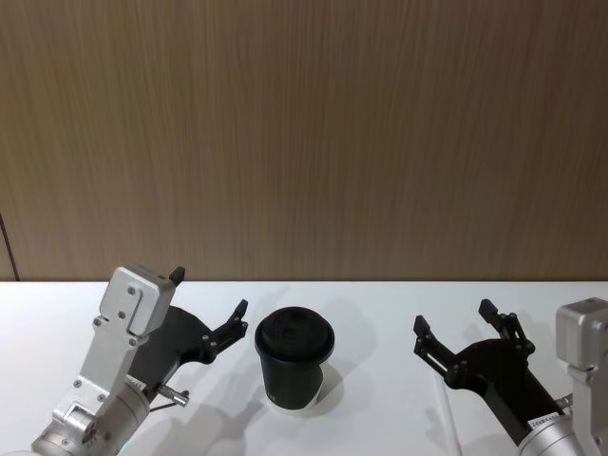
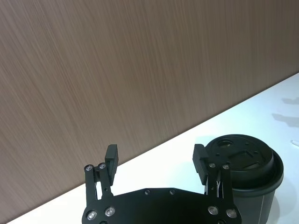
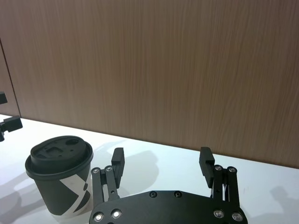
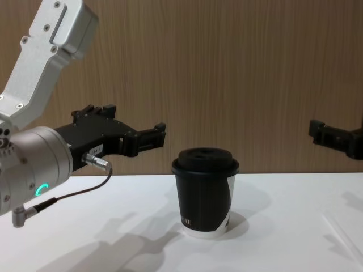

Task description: Pick up the straw with one hand, pass it to the other hand, and insert it into the cup.

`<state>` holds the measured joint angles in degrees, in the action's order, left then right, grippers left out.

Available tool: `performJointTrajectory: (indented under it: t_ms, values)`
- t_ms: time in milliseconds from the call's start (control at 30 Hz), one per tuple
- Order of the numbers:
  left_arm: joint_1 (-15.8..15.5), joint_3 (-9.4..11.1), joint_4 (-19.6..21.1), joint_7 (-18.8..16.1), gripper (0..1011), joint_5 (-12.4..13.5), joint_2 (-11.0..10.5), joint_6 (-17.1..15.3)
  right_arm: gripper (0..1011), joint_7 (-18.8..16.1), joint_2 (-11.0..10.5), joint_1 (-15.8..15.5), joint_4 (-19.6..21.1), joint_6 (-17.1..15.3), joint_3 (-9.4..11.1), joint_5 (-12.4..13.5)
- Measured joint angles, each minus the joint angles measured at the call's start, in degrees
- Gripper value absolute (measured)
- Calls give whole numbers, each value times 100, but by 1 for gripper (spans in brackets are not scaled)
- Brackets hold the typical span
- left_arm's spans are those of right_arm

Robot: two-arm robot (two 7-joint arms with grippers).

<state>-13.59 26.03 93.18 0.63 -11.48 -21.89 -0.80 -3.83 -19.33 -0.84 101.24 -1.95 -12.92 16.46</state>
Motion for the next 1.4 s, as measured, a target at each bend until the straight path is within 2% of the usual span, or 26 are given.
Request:
performJointTrajectory:
  t_ms: [300,533,967,1233,1400]
  values:
    - [0,0,0,0,1003,0,0,0,1001,-45,-35,14,83,-195,24,10]
    - [0,0,0,0,1003,0,0,0,1001,-119,-83,56,211,-608,49,85]
    - [0,0,0,0,1004,0,0,0,1001,-164,-109,170,471,-1763,160,344]
    - [0,0,0,0,1004,0,0,0,1001,-10,-29,185,667,-2626,314,526]
    - [0,0,0,0,1004,0,0,0,1001,74,8,148,766,-2981,394,589]
